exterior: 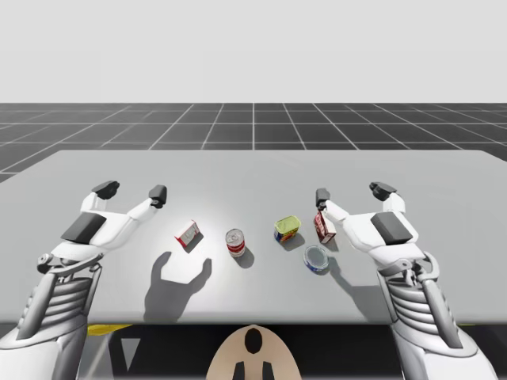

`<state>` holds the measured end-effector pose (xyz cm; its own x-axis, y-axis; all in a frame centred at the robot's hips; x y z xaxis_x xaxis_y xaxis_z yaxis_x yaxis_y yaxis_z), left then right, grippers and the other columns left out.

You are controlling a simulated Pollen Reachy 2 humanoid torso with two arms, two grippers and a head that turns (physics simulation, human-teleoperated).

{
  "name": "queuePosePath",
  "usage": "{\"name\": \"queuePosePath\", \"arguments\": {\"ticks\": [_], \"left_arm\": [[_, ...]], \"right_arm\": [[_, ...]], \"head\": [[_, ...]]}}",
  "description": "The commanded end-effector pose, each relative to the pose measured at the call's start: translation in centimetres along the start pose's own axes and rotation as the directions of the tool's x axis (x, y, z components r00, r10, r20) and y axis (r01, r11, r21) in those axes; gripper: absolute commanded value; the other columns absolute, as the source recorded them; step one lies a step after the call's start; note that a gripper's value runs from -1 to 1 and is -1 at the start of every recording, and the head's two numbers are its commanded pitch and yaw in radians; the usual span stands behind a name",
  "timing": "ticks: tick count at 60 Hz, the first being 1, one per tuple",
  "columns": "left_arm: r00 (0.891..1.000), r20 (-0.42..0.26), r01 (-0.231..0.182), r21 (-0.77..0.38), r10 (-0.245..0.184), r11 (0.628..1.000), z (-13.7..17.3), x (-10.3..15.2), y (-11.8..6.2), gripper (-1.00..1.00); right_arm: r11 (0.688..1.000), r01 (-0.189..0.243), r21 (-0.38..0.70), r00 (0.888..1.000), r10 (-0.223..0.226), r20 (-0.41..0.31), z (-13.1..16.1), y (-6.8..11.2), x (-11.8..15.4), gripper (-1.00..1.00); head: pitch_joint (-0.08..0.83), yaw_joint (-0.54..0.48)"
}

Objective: Lift the meat can off the table.

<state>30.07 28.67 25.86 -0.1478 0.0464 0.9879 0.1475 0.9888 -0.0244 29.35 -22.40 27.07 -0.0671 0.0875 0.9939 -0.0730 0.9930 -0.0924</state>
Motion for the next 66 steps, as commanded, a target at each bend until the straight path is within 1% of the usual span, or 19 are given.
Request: {"name": "queuePosePath", "arguments": {"ticks": [1, 3, 7, 8, 10, 13, 15, 19, 21, 23, 24, 31, 32, 35, 36, 40, 50, 63, 66], "left_arm": [[1.000, 0.001, 0.004, 0.000, -0.004, 1.000, 0.0, 0.0, 0.0, -1.00], [1.000, 0.001, 0.005, 0.001, -0.005, 1.000, 0.0, 0.0, 0.0, -1.00], [1.000, -0.001, 0.006, 0.001, -0.006, 1.000, 0.0, 0.0, 0.0, -1.00], [1.000, 0.000, 0.006, 0.001, -0.006, 1.000, 0.0, 0.0, 0.0, -1.00], [1.000, 0.000, 0.008, 0.001, -0.008, 1.000, 0.0, 0.0, 0.0, -1.00], [1.000, 0.001, 0.010, 0.001, -0.010, 1.000, 0.0, 0.0, 0.0, -1.00], [1.000, 0.001, 0.011, 0.001, -0.011, 1.000, 0.0, 0.0, -0.1, -1.00], [1.000, 0.000, 0.015, 0.000, -0.015, 1.000, 0.0, 0.0, -0.1, -1.00], [1.000, 0.000, 0.018, -0.001, -0.018, 1.000, 0.0, 0.0, -0.1, -1.00], [1.000, 0.000, 0.019, -0.001, -0.019, 1.000, 0.0, 0.0, -0.1, -1.00], [1.000, 0.000, 0.021, -0.002, -0.021, 1.000, 0.0, 0.0, -0.2, -1.00], [1.000, 0.000, 0.027, -0.004, -0.027, 1.000, 0.0, 0.0, -0.2, -1.00], [1.000, 0.000, 0.029, -0.005, -0.029, 1.000, 0.0, 0.0, -0.2, -1.00], [1.000, -0.001, 0.031, -0.006, -0.031, 1.000, 0.0, 0.0, -0.2, -1.00], [1.000, -0.001, 0.031, -0.006, -0.031, 1.000, 0.0, 0.0, -0.2, -1.00], [1.000, -0.001, 0.031, -0.007, -0.031, 0.999, 0.1, 0.1, -0.2, -1.00], [0.999, 0.000, 0.033, -0.010, -0.033, 0.999, 0.1, 0.2, -0.3, -1.00], [0.999, 0.001, 0.033, -0.015, -0.033, 0.999, 0.2, 0.4, -0.4, -1.00], [0.999, 0.002, 0.033, -0.015, -0.033, 0.999, 0.3, 0.4, -0.5, -1.00]], "right_arm": [[1.000, 0.011, -0.001, 1.000, -0.011, 0.007, 0.1, 0.0, 0.0, -1.00], [0.999, 0.011, -0.031, 1.000, -0.010, 0.014, 0.1, 0.0, 0.1, -1.00], [1.000, 0.013, -0.029, 1.000, -0.013, 0.010, 0.1, -0.1, 0.3, -1.00], [0.999, 0.005, -0.052, 1.000, -0.004, 0.014, -0.1, -0.1, 0.3, -1.00], [0.998, -0.004, -0.060, 1.000, 0.005, 0.012, -0.1, -0.3, 0.3, -1.00], [0.998, 0.004, -0.059, 1.000, -0.004, 0.010, -0.2, -0.4, 0.2, -1.00], [0.998, 0.000, -0.068, 1.000, 0.001, 0.009, -0.3, -0.5, 0.1, -1.00], [0.998, -0.003, -0.067, 1.000, 0.003, 0.008, -0.4, -0.5, 0.1, -1.00], [0.998, -0.005, -0.069, 1.000, 0.005, 0.008, -0.4, -0.5, 0.1, -1.00], [0.998, -0.006, -0.069, 1.000, 0.006, 0.008, -0.4, -0.5, 0.1, -1.00], [0.997, -0.012, -0.072, 1.000, 0.013, 0.009, -0.4, -0.4, 0.1, -1.00], [0.997, -0.024, -0.074, 1.000, 0.025, 0.012, -0.4, -0.4, 0.0, -1.00], [0.997, -0.028, -0.077, 1.000, 0.029, 0.012, -0.4, -0.4, 0.0, -1.00], [0.997, -0.029, -0.078, 0.999, 0.030, 0.013, -0.4, -0.3, 0.0, -1.00], [0.997, -0.030, -0.077, 0.999, 0.031, 0.013, -0.4, -0.3, 0.0, -1.00], [0.996, -0.031, -0.078, 0.999, 0.032, 0.014, -0.4, -0.3, 0.0, -1.00], [0.996, -0.037, -0.079, 0.999, 0.038, 0.016, -0.4, -0.2, 0.0, -1.00], [0.996, -0.051, -0.074, 0.998, 0.053, 0.022, -0.2, 0.3, 0.1, -1.00], [0.995, -0.069, -0.074, 0.997, 0.071, 0.033, 0.0, 0.6, 0.1, -1.00]], "head": [[0.014, 0.00], [0.021, 0.00], [0.037, 0.00], [0.045, 0.00], [0.059, 0.00], [0.083, 0.00], [0.103, 0.00], [0.159, 0.00], [0.202, 0.00], [0.222, 0.00], [0.249, 0.00], [0.328, -0.01], [0.353, -0.01], [0.377, -0.01], [0.401, -0.01], [0.443, -0.02], [0.518, -0.05], [0.599, -0.14], [0.611, -0.15]]}}
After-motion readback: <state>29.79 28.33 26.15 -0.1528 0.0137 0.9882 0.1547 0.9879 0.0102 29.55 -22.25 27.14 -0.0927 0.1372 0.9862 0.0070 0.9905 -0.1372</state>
